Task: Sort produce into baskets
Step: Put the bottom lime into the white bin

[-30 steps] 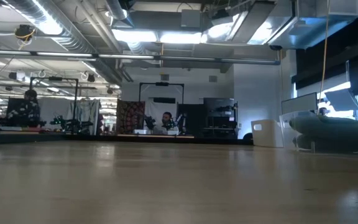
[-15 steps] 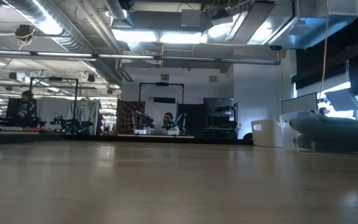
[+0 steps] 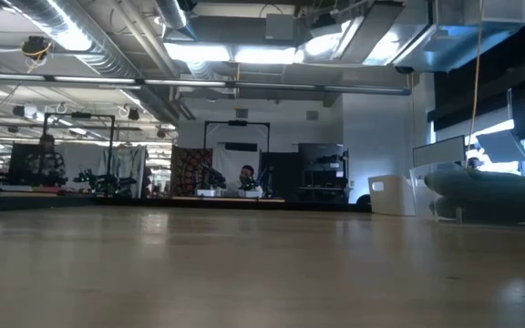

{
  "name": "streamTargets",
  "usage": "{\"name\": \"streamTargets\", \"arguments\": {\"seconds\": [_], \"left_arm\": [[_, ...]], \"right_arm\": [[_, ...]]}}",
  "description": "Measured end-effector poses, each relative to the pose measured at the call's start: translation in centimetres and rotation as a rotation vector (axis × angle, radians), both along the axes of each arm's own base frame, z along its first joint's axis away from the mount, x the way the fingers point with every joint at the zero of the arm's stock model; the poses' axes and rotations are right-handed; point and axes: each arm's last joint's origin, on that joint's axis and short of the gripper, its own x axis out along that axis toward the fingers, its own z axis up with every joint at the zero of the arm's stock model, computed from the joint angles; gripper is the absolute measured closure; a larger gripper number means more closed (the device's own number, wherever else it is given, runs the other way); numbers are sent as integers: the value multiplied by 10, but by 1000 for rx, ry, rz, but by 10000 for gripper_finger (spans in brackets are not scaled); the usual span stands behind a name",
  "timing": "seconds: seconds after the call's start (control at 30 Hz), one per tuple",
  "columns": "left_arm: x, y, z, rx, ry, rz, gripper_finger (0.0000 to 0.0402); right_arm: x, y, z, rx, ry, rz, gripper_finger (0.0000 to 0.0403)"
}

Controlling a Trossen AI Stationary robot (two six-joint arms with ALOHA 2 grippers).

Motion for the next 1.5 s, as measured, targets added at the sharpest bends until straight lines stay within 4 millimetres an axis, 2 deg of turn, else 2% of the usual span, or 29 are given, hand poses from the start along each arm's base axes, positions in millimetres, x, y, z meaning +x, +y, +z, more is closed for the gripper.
{"name": "streamTargets", "arguments": {"seconds": [0.1, 0.27, 0.5, 0.7, 1.0, 1.2, 1.5], "left_arm": [[-1, -2, -1, 16, 8, -12, 25], [-5, -15, -4, 78, 29, -82, 25], [-20, -36, -19, 96, 201, -156, 25], [-38, -46, -35, 78, 424, -98, 25], [-66, -38, -63, 140, 798, 92, 25], [-75, -32, -74, 187, 968, 170, 25], [-86, -27, -86, 270, 1194, 255, 25]], "right_arm": [[16, -9, 5, -125, -192, 33, 118], [41, -27, 7, -332, -380, 119, 118], [71, -51, 13, -598, -527, 206, 118], [89, -64, 15, -725, -585, 254, 118], [97, -74, -1, -769, -584, 277, 118], [96, -76, -15, -754, -580, 279, 118], [95, -76, -27, -744, -598, 269, 118]]}}
